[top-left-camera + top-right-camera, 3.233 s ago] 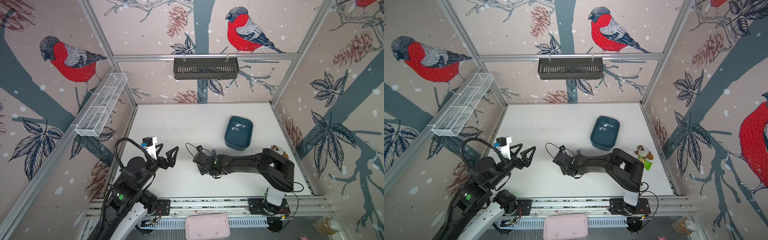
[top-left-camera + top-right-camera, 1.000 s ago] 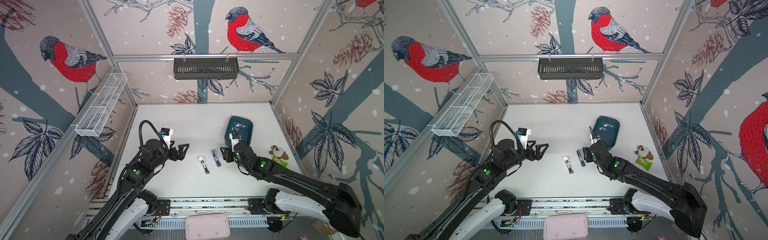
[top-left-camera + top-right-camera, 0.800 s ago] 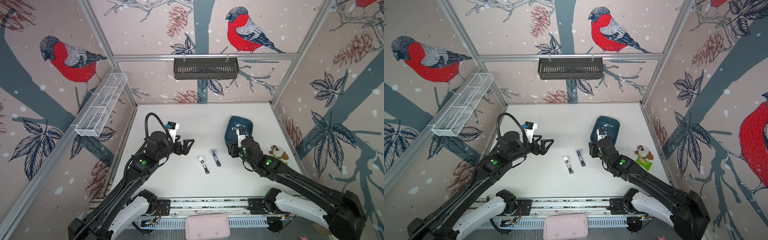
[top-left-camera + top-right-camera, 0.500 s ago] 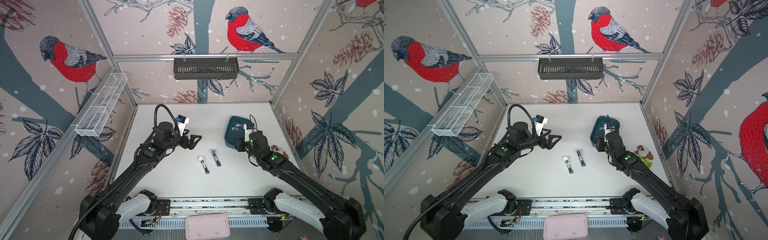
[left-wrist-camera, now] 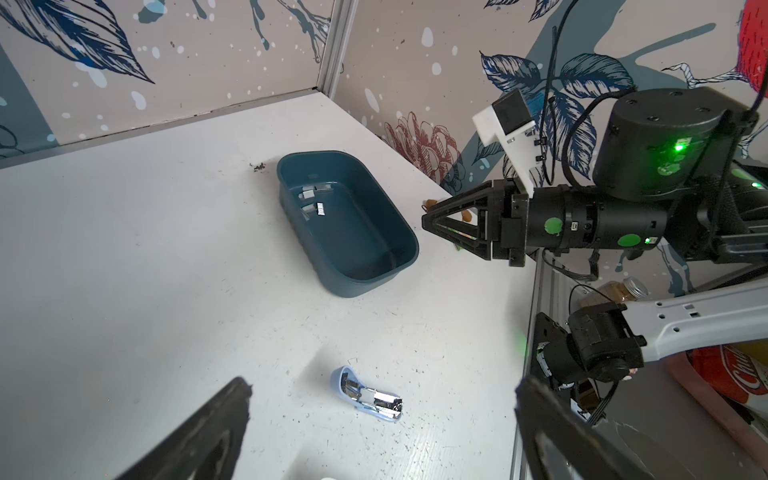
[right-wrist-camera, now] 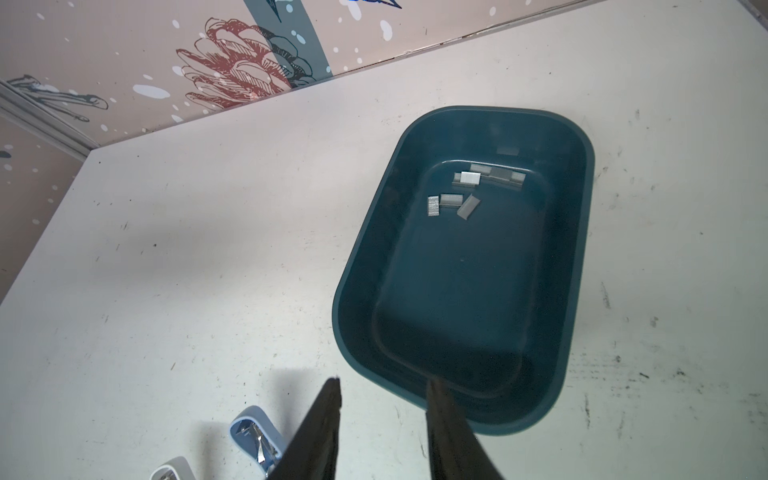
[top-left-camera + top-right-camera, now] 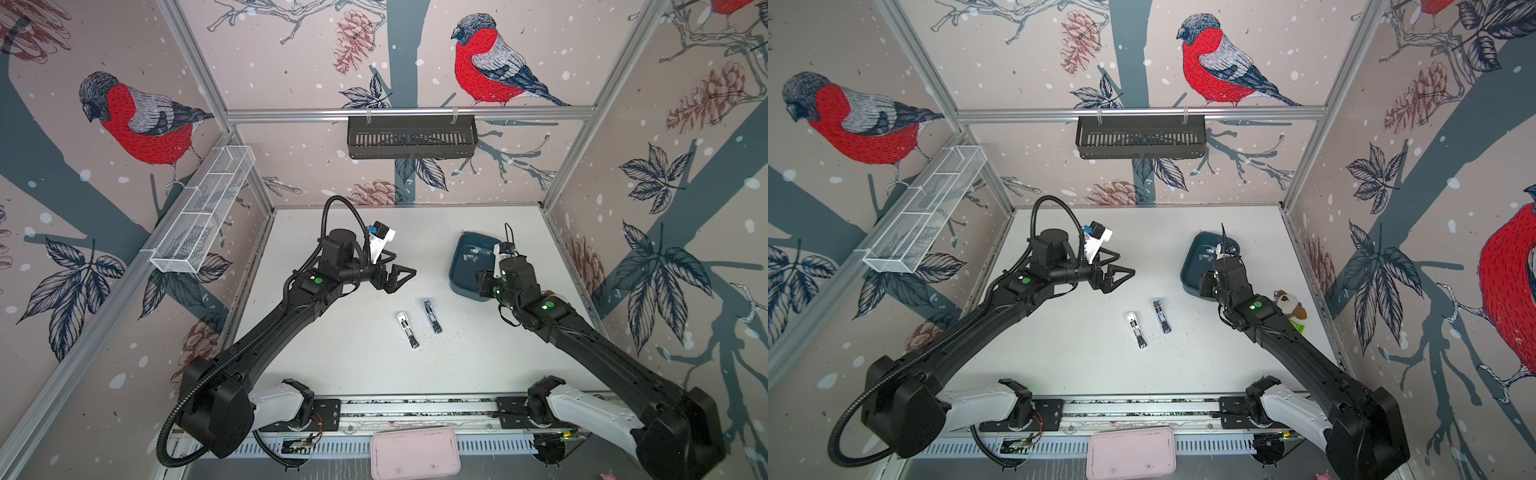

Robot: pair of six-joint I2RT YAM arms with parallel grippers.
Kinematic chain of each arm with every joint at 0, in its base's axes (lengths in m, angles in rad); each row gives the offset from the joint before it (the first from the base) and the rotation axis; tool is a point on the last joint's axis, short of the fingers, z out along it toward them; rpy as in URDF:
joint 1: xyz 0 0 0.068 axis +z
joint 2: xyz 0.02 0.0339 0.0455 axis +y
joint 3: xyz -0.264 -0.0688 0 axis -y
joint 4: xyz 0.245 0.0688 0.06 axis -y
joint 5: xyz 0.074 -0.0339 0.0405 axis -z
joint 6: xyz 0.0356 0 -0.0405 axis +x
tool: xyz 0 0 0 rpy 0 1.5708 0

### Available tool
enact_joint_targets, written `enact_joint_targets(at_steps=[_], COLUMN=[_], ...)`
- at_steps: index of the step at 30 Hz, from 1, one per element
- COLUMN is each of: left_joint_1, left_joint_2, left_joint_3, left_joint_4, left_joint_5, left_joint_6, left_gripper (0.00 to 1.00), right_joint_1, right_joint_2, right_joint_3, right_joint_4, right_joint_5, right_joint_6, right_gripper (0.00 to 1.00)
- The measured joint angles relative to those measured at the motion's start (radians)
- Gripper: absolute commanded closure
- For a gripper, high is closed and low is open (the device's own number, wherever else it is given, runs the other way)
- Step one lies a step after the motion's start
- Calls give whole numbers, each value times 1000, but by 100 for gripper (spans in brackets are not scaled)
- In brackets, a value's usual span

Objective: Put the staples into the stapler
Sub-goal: 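Move the right gripper over the teal bin while the left gripper rises, then lower the right gripper into the teal bin and grasp a staple strip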

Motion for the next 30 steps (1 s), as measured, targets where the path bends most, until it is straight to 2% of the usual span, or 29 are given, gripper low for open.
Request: enact_joint_targets(at_steps=[8,14,24,30], left_joint_1=[0,-2,-2,-2], left_joint_2=[-16,-21,28,30], left_joint_3=[-29,-37,-20,-19], left_joint_4=[42,43,40,40], left_joint_5=[44,43,40,50], left_joint_6=[-45,-46,-43,-45], left_gripper=[1,1,1,1], right_joint_1=[-46,-127,-223,-245], right_joint_2=[58,143,415,589], right_joint_3=[37,99,274,367], right_joint_4=[9,16,13,12], right_joint_5=[13,-19,-122,-121], right_joint_6=[3,-1,-26,-26], right_gripper=[65,69,76,78])
